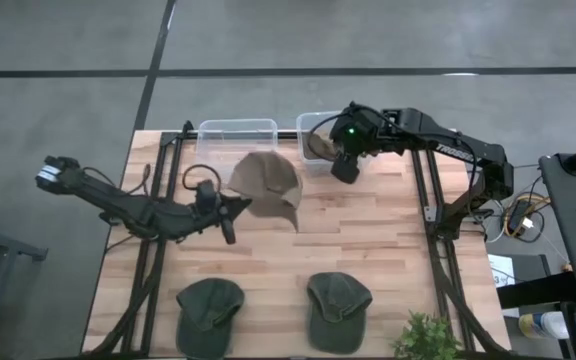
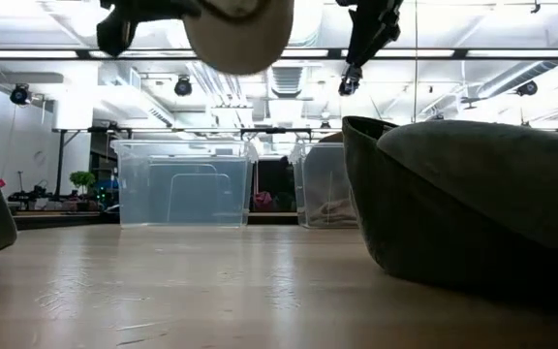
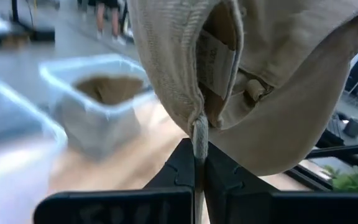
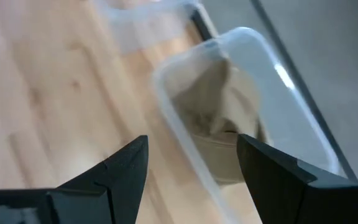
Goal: Pick & Place hat
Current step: Put the brown cap into the right transparent bin
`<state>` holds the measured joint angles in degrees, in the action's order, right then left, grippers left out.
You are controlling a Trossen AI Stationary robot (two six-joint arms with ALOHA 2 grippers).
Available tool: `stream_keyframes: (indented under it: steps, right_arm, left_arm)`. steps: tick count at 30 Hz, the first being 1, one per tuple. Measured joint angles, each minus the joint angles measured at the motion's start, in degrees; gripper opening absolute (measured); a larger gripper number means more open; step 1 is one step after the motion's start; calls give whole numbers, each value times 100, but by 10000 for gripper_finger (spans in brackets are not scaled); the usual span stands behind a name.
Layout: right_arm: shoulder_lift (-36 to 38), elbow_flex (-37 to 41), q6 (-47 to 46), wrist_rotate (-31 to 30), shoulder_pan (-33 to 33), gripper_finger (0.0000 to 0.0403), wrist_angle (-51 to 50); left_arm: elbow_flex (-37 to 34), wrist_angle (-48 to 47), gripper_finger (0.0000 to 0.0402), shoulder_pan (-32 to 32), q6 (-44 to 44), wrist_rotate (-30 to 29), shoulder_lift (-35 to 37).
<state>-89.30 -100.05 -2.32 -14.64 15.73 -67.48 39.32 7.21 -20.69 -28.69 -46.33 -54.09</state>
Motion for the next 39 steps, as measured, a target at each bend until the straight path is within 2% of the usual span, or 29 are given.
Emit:
stream_keyframes:
  steps: [4, 9, 18, 28, 33, 39]
  right_arm:
    - [4, 11, 357, 264, -143, 240, 3]
    - [4, 15, 574, 502, -377, 240, 372]
    - [4, 22, 1112, 628, -880, 236, 1945]
    - [-11, 255, 1622, 618, -1404, 235, 3563]
    - [-15, 455, 1654, 612, -1428, 235, 4271]
    - [-17, 493, 1642, 610, -1397, 235, 4505]
  left_arm:
    - [133, 20, 7, -2, 646, -324, 337]
    - [181, 64, 7, 1, 1150, -1249, 629]
    - [254, 475, 6, 37, 2378, -2009, 806]
    - [510, 1577, 6, 112, 3921, -2063, 831]
    - [539, 1593, 6, 120, 4024, -2012, 821]
    - [539, 1589, 6, 156, 3998, -1965, 720]
